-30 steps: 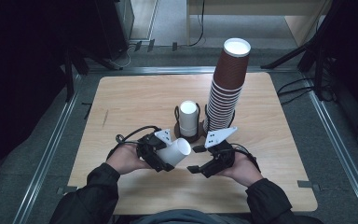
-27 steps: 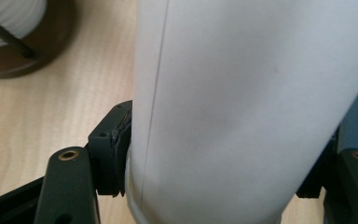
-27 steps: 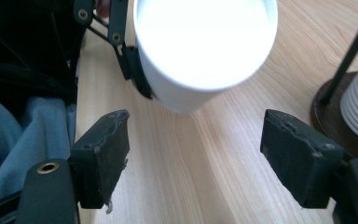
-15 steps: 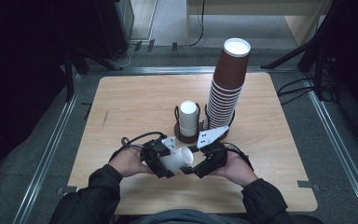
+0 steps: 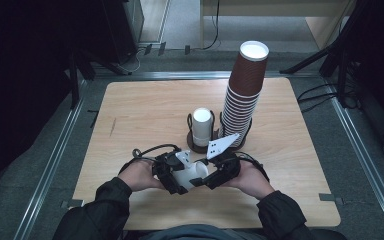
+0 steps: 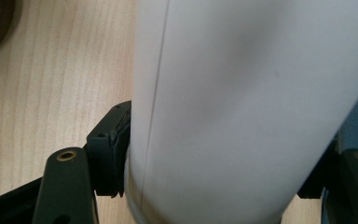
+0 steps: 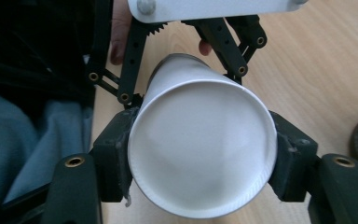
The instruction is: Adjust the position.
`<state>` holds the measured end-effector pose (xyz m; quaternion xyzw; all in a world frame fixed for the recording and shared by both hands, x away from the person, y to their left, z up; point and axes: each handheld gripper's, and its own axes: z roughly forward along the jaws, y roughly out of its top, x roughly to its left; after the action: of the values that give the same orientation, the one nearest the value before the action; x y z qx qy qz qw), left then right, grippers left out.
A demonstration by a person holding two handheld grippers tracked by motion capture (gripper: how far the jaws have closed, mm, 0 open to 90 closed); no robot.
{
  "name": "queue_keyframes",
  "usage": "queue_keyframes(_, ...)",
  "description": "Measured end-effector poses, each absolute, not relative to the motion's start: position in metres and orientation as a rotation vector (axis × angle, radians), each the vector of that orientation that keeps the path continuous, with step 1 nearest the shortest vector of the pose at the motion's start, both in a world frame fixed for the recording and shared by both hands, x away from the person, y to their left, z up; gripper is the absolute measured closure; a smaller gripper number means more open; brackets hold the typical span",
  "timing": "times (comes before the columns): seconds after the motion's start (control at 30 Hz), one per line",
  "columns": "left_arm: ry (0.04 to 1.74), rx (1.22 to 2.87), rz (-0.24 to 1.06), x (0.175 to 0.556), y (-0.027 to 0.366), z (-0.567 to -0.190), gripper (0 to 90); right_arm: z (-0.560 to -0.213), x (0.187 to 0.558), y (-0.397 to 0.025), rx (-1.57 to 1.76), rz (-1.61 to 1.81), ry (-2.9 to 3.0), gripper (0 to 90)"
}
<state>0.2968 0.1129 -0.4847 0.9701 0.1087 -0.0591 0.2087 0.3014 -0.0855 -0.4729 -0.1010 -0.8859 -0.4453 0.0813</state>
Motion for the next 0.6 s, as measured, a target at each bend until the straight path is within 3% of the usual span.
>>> queue_keyframes(0.27, 0.319, 2.676, -0.16, 0.297, 0.113, -0.482, 25.2, -0.471, 0.303, -0.088, -0.304, -1.332, -2.634, 35.9)
queue_keyframes(0.43, 0.374, 2.597, -0.156, 0.301, 0.118, -0.475, 11.1, -0.469, 0.304, -0.092, -0.311, -1.342, -2.648, 35.6)
queue_keyframes(0.6, 0.4, 2.552, -0.121, 0.303, 0.126, -0.469, 6.1, -0.469, 0.306, -0.098, -0.348, -1.348, -2.651, 35.3)
